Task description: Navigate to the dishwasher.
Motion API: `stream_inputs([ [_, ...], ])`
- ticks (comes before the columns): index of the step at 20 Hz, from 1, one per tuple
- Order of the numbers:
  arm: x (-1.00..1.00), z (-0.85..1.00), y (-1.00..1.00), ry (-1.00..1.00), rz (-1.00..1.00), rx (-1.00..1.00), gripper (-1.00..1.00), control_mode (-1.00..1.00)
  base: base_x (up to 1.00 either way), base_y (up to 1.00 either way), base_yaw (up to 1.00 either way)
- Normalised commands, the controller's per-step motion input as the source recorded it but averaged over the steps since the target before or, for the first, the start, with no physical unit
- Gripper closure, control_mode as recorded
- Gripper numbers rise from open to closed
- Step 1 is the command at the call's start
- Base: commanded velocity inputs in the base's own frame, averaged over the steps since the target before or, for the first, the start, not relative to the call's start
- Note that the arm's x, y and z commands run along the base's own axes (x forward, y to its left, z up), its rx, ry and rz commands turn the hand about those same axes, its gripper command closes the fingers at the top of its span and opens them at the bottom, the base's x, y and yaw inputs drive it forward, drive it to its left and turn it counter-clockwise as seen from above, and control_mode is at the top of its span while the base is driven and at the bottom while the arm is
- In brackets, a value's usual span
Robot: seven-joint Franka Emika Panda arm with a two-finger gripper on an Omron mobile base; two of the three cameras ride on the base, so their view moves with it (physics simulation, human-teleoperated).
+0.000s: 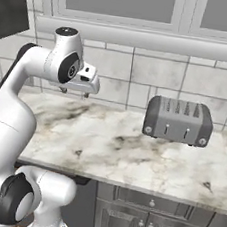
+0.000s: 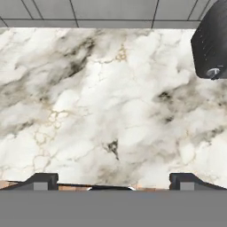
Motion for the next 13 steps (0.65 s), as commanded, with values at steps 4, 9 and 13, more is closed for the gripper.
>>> stream_inputs([
  [4,0.0,0.0,0.0,0.0,0.0,0.0,-1.0,1.0,0.49,0.23,0.3],
  [9,0.0,0.0,0.0,0.0,0.0,0.0,-1.0,1.0,0.29,0.19,0.06],
  [13,0.0,0.0,0.0,0.0,0.0,0.0,-1.0,1.0,0.3,0.34,0.0],
])
